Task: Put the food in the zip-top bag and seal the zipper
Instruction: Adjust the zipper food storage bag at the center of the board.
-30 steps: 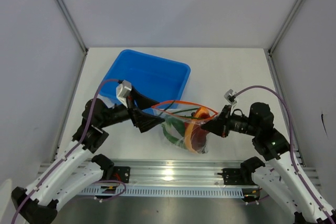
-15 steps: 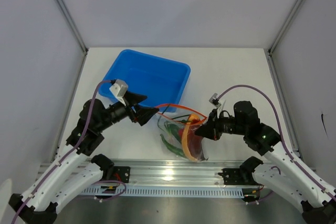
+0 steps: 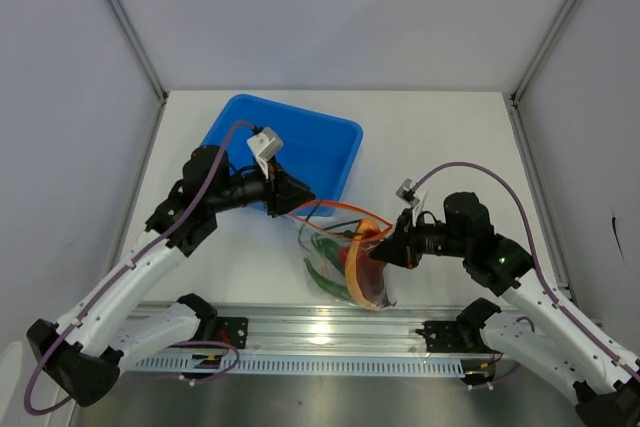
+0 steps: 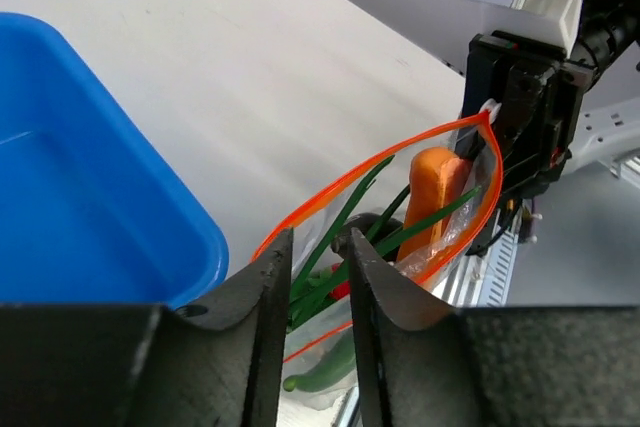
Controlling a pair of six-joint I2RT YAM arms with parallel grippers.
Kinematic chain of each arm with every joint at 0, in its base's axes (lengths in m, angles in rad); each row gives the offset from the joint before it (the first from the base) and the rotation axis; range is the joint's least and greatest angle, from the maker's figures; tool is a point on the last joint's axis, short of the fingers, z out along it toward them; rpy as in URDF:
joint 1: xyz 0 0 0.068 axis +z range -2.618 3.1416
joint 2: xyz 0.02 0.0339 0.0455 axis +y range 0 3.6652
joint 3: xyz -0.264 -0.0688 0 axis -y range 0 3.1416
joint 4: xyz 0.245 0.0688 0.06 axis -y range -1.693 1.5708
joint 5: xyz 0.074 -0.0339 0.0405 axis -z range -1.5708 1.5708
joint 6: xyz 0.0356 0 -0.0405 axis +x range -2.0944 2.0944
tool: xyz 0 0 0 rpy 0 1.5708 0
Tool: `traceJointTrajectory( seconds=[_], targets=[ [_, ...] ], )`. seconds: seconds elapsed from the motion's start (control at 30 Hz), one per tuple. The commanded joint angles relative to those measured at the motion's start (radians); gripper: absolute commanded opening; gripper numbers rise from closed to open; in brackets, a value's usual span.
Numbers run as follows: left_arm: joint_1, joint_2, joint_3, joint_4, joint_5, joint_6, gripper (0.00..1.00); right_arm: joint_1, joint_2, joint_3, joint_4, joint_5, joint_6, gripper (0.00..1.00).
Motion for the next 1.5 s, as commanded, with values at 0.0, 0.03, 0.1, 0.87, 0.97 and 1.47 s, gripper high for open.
traceJointTrajectory(
  seconds=[0.0, 0.03, 0.1, 0.87, 0.97, 1.47],
  targets=[
    [-0.002, 0.057, 0.055, -0.035, 0.106, 0.005, 0.33, 0.010, -0.015, 0.050, 0.050, -0.023, -0.016, 0.00],
    [-0.002, 0.064, 0.055, -0.037, 0.107, 0.011, 0.36, 0.012, -0.017, 0.050, 0.050, -0.020, -0.016, 0.00],
    [-0.005, 0.076, 0.050, -0.051, 0.093, 0.022, 0.36, 0.012, -0.024, 0.052, 0.049, -0.018, -0.014, 0.00],
    [-0.048, 0.176, 0.041, -0.072, 0.060, 0.051, 0.37, 0.018, -0.020, 0.050, 0.055, -0.035, -0.016, 0.00],
    [-0.059, 0.180, 0.041, -0.064, 0.053, 0.053, 0.33, 0.018, -0.018, 0.050, 0.055, -0.036, -0.016, 0.00],
    [-0.174, 0.318, 0.208, -0.231, 0.185, 0.264, 0.01, 0.024, 0.011, 0.079, 0.029, -0.030, -0.040, 0.00]
  ],
)
